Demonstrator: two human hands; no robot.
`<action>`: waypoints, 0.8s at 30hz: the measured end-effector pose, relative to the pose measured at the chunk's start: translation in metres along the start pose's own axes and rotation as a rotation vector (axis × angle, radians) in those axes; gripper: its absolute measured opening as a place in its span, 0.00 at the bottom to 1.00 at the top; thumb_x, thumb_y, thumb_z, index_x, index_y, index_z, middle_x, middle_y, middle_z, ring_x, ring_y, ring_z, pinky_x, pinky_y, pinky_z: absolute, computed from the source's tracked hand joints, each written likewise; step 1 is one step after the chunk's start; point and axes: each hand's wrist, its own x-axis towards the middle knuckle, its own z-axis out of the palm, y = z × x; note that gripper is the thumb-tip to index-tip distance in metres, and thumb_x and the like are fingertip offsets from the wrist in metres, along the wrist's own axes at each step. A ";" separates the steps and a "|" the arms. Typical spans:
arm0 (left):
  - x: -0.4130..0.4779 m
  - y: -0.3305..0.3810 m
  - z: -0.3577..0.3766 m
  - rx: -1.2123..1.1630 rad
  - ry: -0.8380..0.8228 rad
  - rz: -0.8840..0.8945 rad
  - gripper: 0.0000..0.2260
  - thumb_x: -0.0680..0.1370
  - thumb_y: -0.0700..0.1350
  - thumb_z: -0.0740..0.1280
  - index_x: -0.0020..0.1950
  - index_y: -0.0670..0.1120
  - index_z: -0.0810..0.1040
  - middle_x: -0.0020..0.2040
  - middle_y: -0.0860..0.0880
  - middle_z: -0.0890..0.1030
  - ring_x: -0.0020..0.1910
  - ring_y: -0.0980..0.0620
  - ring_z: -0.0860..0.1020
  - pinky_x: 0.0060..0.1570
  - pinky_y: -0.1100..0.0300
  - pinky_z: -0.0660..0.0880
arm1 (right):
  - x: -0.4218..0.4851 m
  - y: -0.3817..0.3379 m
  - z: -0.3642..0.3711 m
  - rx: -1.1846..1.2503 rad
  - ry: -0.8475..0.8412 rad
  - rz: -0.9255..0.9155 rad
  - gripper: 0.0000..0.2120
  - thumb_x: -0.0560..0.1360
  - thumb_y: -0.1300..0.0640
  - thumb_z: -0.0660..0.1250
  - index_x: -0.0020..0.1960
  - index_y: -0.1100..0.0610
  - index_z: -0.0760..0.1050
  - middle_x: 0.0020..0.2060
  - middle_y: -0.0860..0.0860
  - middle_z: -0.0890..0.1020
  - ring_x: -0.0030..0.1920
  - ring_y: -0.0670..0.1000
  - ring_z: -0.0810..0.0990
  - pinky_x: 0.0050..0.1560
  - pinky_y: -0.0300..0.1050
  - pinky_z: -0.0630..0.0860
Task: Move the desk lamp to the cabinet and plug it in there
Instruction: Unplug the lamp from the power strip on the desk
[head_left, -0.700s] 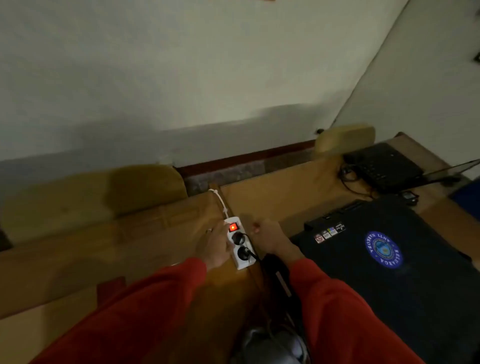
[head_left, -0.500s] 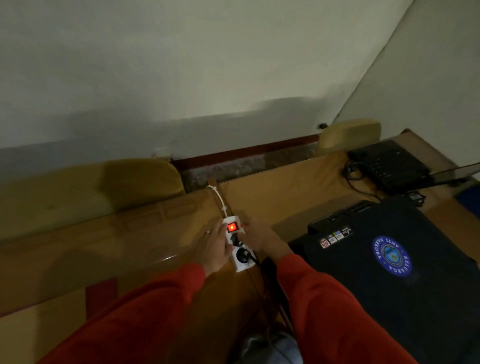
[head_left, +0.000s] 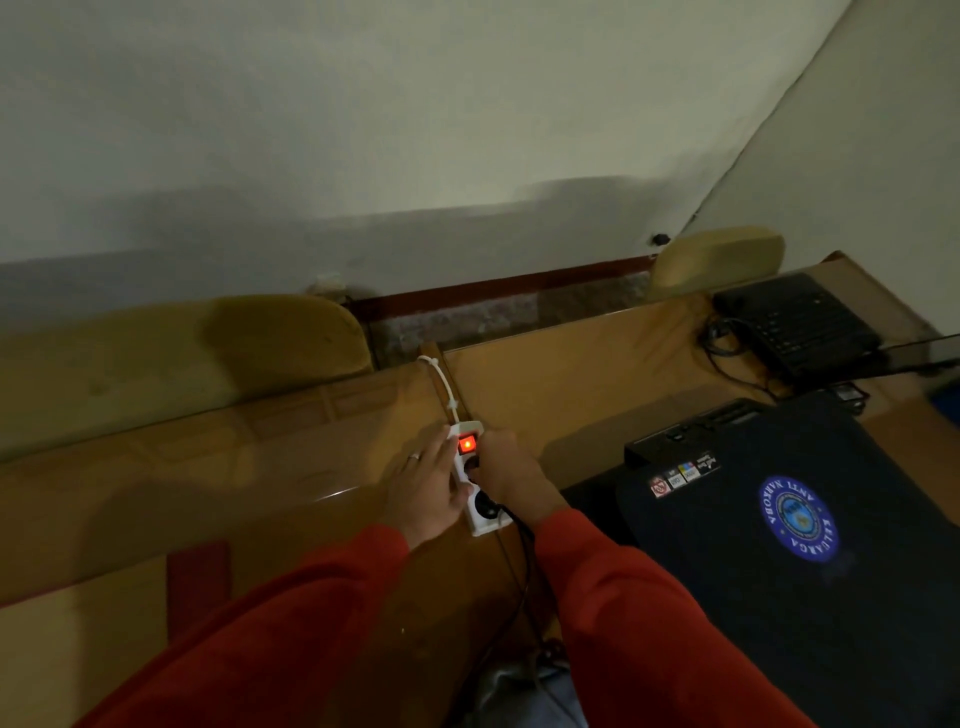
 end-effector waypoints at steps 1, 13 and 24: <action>0.000 0.000 0.000 0.007 0.002 -0.004 0.32 0.76 0.60 0.59 0.76 0.49 0.54 0.79 0.50 0.53 0.74 0.45 0.61 0.71 0.47 0.59 | -0.001 -0.001 0.001 -0.019 -0.010 0.003 0.09 0.77 0.64 0.61 0.53 0.67 0.76 0.53 0.63 0.80 0.52 0.60 0.80 0.40 0.44 0.71; 0.001 0.001 -0.017 -0.043 -0.088 0.019 0.32 0.76 0.55 0.64 0.75 0.47 0.55 0.78 0.47 0.54 0.75 0.43 0.59 0.73 0.46 0.58 | -0.024 -0.004 -0.039 0.285 0.119 0.049 0.11 0.77 0.63 0.64 0.58 0.62 0.74 0.49 0.57 0.81 0.46 0.52 0.80 0.42 0.41 0.78; -0.078 0.024 -0.126 -0.269 0.032 0.109 0.18 0.77 0.42 0.65 0.67 0.43 0.72 0.66 0.41 0.74 0.63 0.42 0.73 0.61 0.55 0.67 | -0.147 -0.026 -0.086 1.072 0.183 0.089 0.08 0.76 0.59 0.66 0.54 0.58 0.75 0.45 0.56 0.80 0.33 0.47 0.74 0.30 0.37 0.72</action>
